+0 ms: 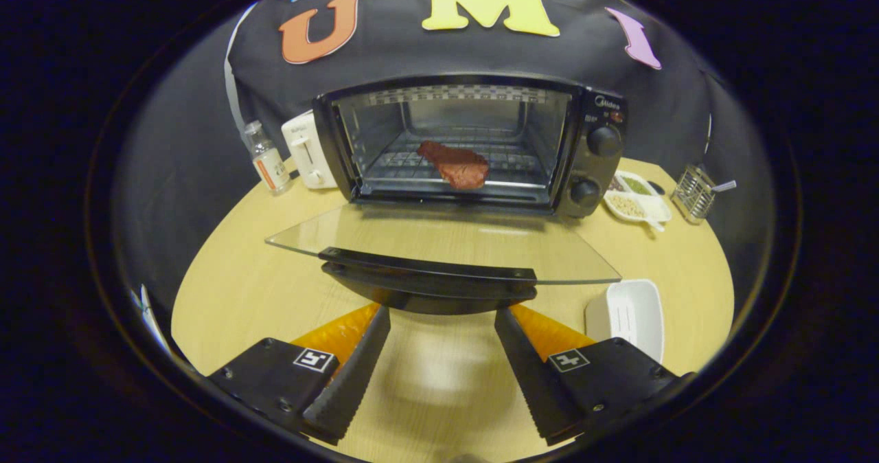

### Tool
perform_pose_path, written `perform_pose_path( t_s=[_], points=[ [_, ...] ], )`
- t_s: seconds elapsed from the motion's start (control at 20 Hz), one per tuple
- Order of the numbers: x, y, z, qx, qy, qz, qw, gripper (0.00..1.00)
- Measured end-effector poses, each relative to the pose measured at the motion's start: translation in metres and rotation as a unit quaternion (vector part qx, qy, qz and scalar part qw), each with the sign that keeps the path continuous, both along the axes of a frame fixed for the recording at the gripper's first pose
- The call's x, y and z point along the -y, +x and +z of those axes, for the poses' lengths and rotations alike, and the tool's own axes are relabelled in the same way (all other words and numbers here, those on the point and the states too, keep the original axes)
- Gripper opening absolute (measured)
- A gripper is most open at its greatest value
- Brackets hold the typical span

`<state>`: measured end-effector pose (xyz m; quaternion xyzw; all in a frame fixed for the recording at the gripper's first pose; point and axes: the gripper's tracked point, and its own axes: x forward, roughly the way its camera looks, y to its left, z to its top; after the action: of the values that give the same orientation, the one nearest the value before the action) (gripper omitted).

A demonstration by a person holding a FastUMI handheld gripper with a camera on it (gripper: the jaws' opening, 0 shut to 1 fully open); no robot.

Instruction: Open the toaster oven, put the food inside, and close the toaster oven door.

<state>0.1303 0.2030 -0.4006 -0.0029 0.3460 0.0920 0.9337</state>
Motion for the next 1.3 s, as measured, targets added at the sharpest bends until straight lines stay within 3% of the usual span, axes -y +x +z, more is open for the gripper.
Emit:
perform_pose_path(
  t_s=[0.45,0.6,0.95,1.3],
  points=[
    [0.006,0.064,0.09,0.062,0.016,-0.002,0.998,0.98],
    [0.007,0.076,0.098,0.071,0.016,0.008,0.997,0.98],
    [0.023,0.062,0.081,0.061,0.025,0.016,0.998,0.98],
    [0.062,0.01,0.081,0.063,0.011,-0.009,0.998,0.98]
  ],
)
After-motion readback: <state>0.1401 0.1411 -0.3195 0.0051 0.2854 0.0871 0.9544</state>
